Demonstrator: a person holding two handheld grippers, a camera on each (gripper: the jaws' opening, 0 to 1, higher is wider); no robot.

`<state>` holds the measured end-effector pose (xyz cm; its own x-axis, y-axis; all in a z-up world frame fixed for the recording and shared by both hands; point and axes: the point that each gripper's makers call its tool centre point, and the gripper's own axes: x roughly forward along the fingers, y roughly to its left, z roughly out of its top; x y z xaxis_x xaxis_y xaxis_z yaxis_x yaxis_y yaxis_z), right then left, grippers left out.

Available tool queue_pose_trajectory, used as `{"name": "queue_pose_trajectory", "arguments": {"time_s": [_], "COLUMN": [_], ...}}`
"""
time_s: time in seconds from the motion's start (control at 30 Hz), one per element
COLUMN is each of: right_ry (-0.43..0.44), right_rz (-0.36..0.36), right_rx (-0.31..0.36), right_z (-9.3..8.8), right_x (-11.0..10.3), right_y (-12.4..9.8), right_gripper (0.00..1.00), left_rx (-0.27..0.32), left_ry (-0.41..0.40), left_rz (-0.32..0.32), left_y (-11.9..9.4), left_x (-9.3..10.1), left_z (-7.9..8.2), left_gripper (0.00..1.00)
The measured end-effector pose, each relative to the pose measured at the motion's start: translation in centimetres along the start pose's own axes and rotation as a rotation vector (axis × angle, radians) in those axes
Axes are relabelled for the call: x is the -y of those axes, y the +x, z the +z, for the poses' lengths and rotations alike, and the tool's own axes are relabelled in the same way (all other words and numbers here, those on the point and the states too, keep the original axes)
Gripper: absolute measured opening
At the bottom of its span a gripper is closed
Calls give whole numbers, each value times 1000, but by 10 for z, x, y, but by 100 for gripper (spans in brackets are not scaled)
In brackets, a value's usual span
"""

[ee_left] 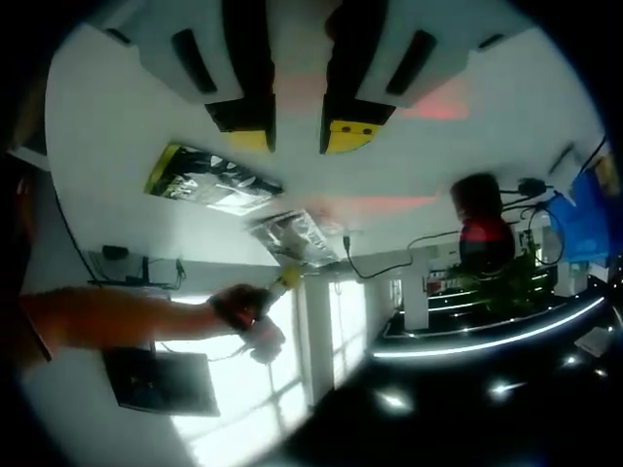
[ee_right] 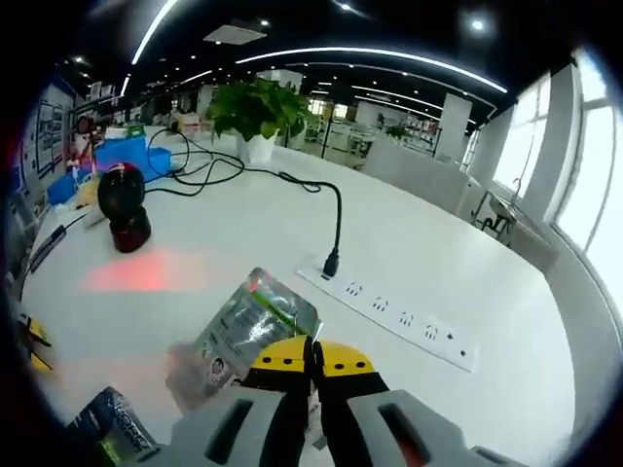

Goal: Clip sheet goods on table flip sheet goods clip sheet goods scan sheet goods put sheet goods back to table

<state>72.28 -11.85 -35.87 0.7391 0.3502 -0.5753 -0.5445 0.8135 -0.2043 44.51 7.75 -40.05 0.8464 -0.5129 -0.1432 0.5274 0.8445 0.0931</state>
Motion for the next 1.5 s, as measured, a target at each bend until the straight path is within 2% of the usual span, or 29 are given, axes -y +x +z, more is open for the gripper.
{"name": "queue_pose_trajectory", "arguments": {"time_s": [0.33,0.4,0.7,1.03,1.2,1.33,1.43,1.5], "right_ry": [42,0,-42,-182,-145,-110,-59,11], "right_rz": [-26,-33,-50,-78,-99,-123,-150,-148], "right_rx": [-34,-36,-39,-19,-1,22,46,79], "right_z": [-17,-20,-30,-31,-32,-31,-29,-27], "right_x": [11,13,14,15,22,30,42,46], "right_y": [25,28,35,47,45,38,31,24], "right_gripper": [0,0,1,3,7,21,23,22], "left_rx": [-2,2,4,6,25,22,23,26], "left_ry": [4,-1,0,2,-18,-12,-8,-5], "left_rz": [-2,-9,-9,-17,-27,-31,-34,-37], "left_y": [-1,-1,0,0,-2,-1,-2,-2], "left_x": [1,2,1,4,4,5,5,6], "left_z": [-1,0,0,1,4,4,4,5], "left_gripper": [11,11,11,11,11,11,11,11]}}
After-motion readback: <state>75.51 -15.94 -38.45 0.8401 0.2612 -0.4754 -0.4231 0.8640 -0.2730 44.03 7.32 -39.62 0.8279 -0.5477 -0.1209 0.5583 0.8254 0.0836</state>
